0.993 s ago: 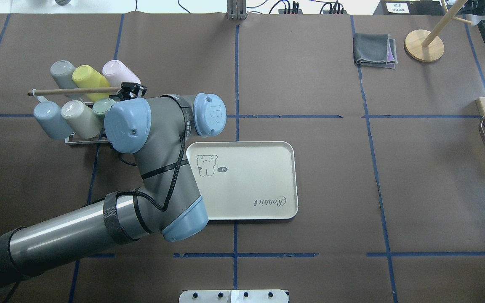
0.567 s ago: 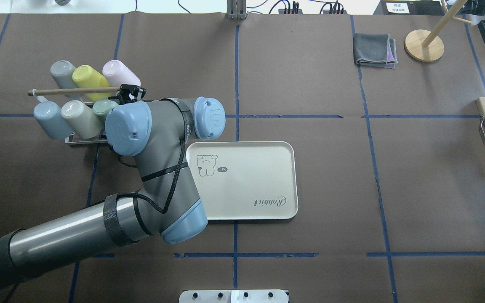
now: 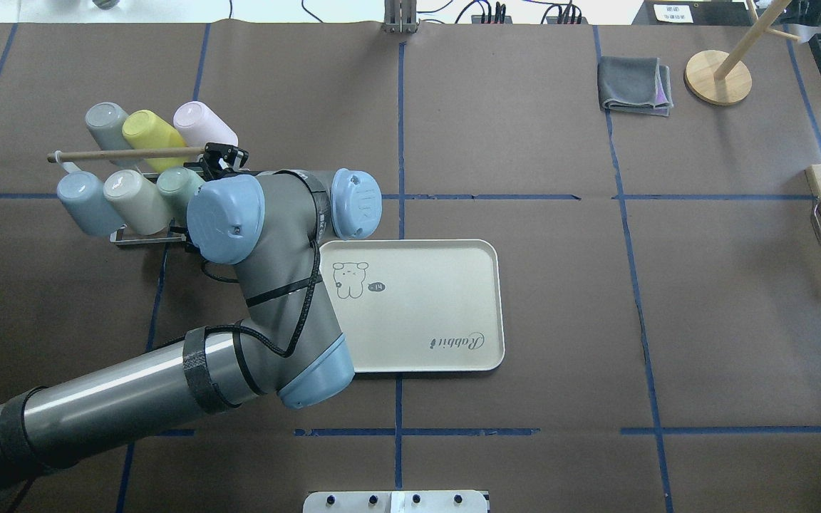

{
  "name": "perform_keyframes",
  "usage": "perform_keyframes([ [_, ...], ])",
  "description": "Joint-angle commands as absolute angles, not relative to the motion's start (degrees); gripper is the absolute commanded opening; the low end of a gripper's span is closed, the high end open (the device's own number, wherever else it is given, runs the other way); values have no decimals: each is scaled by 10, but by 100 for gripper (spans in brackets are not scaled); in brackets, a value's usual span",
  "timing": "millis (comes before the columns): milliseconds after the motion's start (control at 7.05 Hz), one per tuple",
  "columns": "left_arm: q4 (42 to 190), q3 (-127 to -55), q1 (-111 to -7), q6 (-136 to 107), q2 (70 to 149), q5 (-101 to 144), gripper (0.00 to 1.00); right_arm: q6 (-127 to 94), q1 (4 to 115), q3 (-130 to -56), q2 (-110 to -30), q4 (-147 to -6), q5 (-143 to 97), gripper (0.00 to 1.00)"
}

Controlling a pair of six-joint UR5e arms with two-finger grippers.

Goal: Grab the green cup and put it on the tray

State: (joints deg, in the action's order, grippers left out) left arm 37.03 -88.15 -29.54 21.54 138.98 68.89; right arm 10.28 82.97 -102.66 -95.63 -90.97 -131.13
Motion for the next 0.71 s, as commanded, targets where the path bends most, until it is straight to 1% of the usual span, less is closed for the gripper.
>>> perform_keyframes([
  [0,388,-859,-295,217,1391,682,100,103,830,-1026,-956,-910,-1311,99],
  [284,409,-841,-295,217,1391,682,100,103,830,-1025,-956,-910,-1311,99],
  [567,448,-808,-295,217,1392,672,100,103,830,-1025,-956,-910,-1312,99],
])
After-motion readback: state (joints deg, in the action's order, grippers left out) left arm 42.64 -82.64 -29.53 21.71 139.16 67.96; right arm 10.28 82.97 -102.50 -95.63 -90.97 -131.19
